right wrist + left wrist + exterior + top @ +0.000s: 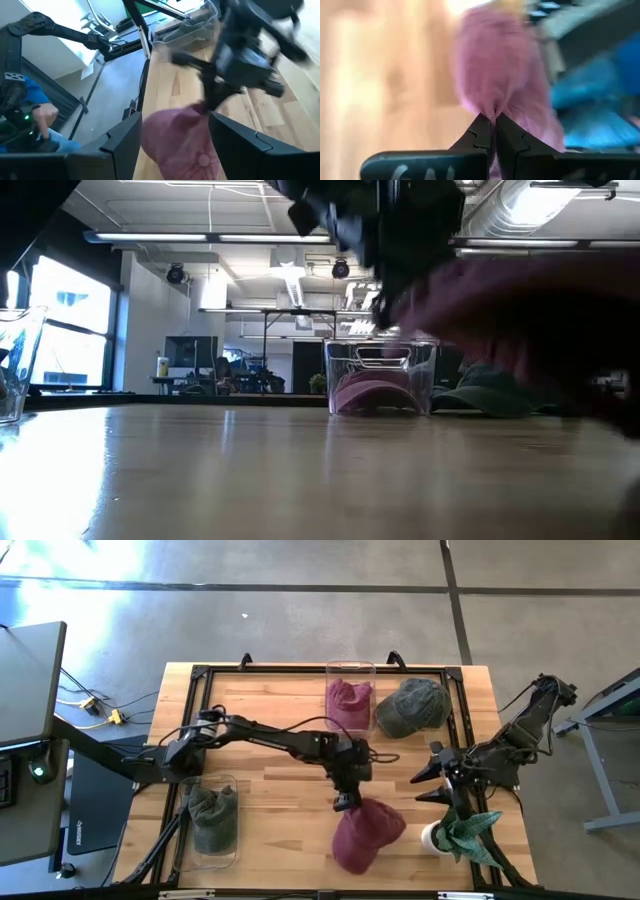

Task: Pick & Place hat
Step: Put the maroon cap into the top transparent bin

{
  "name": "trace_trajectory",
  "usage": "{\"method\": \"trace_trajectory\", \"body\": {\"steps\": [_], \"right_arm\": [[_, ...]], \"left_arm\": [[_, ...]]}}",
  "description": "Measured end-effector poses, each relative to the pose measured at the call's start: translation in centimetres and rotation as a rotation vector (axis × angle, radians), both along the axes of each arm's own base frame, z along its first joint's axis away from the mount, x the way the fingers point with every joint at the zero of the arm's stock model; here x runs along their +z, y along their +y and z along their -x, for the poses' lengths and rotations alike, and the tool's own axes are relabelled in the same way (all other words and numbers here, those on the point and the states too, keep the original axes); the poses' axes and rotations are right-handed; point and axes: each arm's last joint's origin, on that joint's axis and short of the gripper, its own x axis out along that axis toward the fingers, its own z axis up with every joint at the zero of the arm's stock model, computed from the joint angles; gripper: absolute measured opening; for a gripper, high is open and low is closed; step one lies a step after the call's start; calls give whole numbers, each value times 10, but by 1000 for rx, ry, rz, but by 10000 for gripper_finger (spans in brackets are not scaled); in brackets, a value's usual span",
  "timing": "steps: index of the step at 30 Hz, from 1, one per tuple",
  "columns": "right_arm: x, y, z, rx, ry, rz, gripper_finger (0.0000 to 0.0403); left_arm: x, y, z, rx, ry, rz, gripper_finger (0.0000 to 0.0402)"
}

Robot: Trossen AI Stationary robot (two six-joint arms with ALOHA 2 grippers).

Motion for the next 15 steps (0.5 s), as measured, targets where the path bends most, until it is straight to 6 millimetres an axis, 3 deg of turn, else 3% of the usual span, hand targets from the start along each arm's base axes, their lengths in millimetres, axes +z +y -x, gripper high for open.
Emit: {"method": "trace_trajectory", "body": {"steps": [4,10,15], "right_arm": [[0,0,0,0,2,2,224],[-3,1,-3,-64,14,9,224],[-17,-2,-15,-105,126,58,224]], "left_arm": [[-9,15,3,55,55,-4,24],[-18,28,21,-2,287,81,121],[-12,24,40,61,394,-129,158]]}}
